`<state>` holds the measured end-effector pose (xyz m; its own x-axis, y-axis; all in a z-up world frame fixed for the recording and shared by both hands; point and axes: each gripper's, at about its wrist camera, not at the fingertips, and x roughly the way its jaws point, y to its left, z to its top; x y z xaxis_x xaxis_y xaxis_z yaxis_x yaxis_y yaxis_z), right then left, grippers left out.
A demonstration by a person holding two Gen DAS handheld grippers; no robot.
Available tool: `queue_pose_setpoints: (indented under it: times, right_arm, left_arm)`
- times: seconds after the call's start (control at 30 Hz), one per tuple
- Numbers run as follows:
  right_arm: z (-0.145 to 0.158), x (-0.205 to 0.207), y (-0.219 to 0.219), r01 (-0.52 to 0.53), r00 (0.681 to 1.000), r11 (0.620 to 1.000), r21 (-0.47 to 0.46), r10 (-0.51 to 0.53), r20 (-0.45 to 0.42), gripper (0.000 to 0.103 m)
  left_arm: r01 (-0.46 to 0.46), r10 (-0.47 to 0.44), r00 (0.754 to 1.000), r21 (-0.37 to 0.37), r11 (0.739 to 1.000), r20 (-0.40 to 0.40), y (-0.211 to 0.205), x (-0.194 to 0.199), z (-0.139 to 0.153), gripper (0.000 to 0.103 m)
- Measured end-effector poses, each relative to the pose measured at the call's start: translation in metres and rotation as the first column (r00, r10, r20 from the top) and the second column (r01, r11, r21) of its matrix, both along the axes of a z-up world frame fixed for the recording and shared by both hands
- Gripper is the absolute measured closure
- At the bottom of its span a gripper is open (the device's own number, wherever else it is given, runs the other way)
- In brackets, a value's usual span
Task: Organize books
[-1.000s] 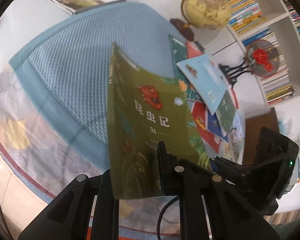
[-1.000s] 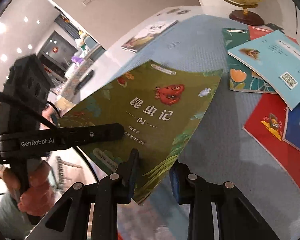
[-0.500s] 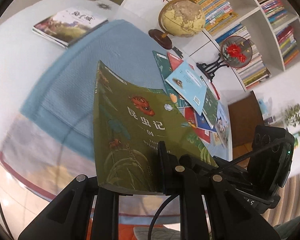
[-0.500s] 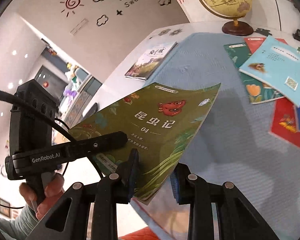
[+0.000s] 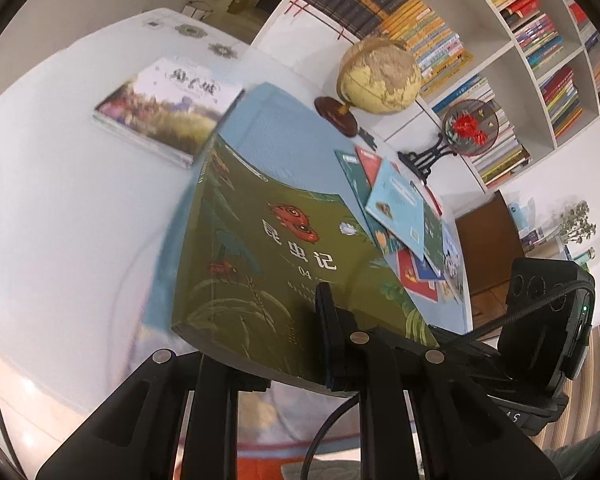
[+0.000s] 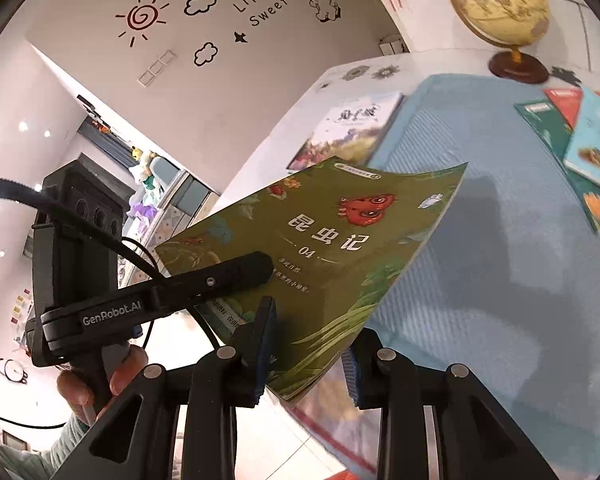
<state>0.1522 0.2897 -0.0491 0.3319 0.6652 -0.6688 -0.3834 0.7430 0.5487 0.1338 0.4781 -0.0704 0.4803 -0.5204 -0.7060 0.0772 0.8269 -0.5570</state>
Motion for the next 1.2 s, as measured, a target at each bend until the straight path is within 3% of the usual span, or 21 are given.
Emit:
queue_pose_setpoints:
  times: [0.3, 0.5, 0.63, 0.7, 0.73, 0.8, 0.97, 1.07, 1.2]
  right_arm:
    - [-0.01, 0.128, 0.048, -0.012, 1.0, 1.0, 0.028, 0.012, 0.004, 0.073]
    - [-0.036, 0.226, 0.077, 0.009, 1.0, 1.0, 0.021, -0.009, 0.004, 0.073]
    - [-0.054, 0.262, 0.089, -0.002, 1.0, 1.0, 0.015, 0.002, -0.027, 0.073]
    - [-0.062, 0.268, 0.095, -0.021, 0.999, 1.0, 0.02, 0.022, -0.044, 0.073]
    - [-0.066, 0.269, 0.096, -0.025, 0.998, 0.999, 0.031, 0.027, -0.057, 0.073]
    - [-0.075, 0.27, 0.098, -0.03, 0.996, 0.999, 0.039, 0.033, -0.084, 0.073]
    - [-0.104, 0.27, 0.098, -0.023, 0.986, 0.998, 0.054, 0.031, -0.166, 0.073]
    - [-0.113, 0.268, 0.101, -0.04, 0.984, 0.999, 0.027, 0.044, -0.171, 0.073]
    - [-0.116, 0.264, 0.103, -0.051, 0.984, 0.998, 0.024, 0.054, -0.169, 0.073]
  left_arm:
    - [0.022, -0.022, 1.0, 0.08, 0.997, -0.002, 0.042, 0.123, 0.004, 0.089]
    - [0.005, -0.003, 0.999, 0.063, 0.998, -0.033, 0.075, 0.223, -0.025, 0.089]
    - [0.014, -0.012, 0.997, 0.031, 0.999, -0.077, 0.09, 0.257, -0.047, 0.087]
    - [0.018, -0.015, 0.995, 0.03, 0.999, -0.1, 0.095, 0.261, -0.052, 0.084]
    - [0.015, -0.01, 0.994, 0.044, 0.999, -0.11, 0.098, 0.261, -0.055, 0.076]
    - [0.012, 0.001, 0.988, 0.08, 0.997, -0.153, 0.102, 0.257, -0.063, 0.072]
    - [-0.023, 0.052, 0.968, 0.12, 0.993, -0.244, 0.117, 0.237, -0.082, 0.07]
    - [-0.03, 0.076, 0.961, 0.174, 0.984, -0.266, 0.122, 0.226, -0.093, 0.072]
    - [-0.053, 0.104, 0.952, 0.18, 0.982, -0.287, 0.126, 0.215, -0.104, 0.072]
